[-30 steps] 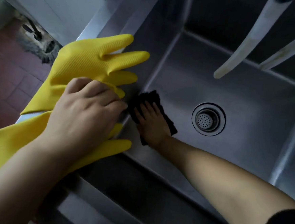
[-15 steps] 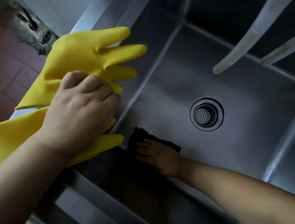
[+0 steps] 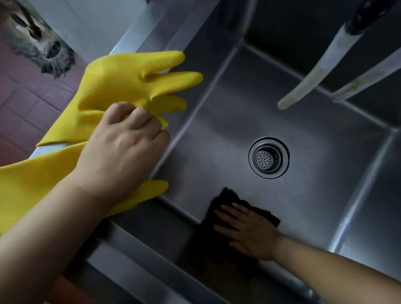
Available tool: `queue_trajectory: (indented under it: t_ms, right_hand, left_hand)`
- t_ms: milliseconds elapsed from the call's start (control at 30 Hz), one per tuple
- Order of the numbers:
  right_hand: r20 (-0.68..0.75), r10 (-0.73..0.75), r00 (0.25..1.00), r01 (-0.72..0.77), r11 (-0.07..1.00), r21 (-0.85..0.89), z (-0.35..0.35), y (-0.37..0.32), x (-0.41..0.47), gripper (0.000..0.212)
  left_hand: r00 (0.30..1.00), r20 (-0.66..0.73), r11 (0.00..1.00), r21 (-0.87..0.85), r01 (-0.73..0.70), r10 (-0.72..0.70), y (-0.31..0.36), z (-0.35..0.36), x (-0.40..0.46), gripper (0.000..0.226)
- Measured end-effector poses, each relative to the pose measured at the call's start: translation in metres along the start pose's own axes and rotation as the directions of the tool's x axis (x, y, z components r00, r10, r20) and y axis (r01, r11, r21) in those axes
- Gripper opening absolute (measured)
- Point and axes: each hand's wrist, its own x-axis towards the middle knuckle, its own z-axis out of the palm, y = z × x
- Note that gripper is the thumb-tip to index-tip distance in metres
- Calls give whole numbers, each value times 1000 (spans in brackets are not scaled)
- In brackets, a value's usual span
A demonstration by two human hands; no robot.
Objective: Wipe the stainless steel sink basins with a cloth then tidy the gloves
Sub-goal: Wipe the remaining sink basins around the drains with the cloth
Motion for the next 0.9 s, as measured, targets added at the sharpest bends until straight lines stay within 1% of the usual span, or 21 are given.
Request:
queue_trajectory:
  t_ms: [167,300,367,467,533,600,667,767,833,900]
  right_hand:
    - [-103,180,978,-171,981,86,-13,13,94,53]
    - [-131,320,938,-295,938,181,-23,39,128,59]
    - [-124,422,898,-396,899,190,-27,55,132,60]
    - [-95,599,795,-581,796,169,-30,75,118,61]
    - [-75,652,755,-636,755,161,-29,73,96,61]
    - [-69,658,750,-644,749,153,-27,58,66,60]
    - [-57,640,767,-627,765,149,-21,36,33,59]
    - [-20,537,843,-534,841,85,-10,0,-6,60]
    - [-7,457,890,-456,889,49,-1,-12,-14,57]
    - [-1,378,926,-377,925,42,3,-11,-6,56]
  left_hand:
    - [1000,-9,1000,16,-2,2,3,1,-1,26]
    - [1000,3,1000,3,-10,10,2,-1,-1,24]
    - [1000,12,1000,-10,-23,23,2,-3,0,21]
    - [999,20,999,-25,-35,35,3,-9,2,19]
    - [998,44,999,-30,-33,34,4,-14,5,19]
    - [997,81,999,-41,-14,18,6,-18,9,20]
    - [993,121,996,-81,20,-10,12,-23,14,20]
    - [982,184,978,-198,72,-35,29,-29,21,11]
    - [969,248,959,-279,50,22,48,-26,26,8]
    - [950,301,950,-313,12,87,68,-16,30,10]
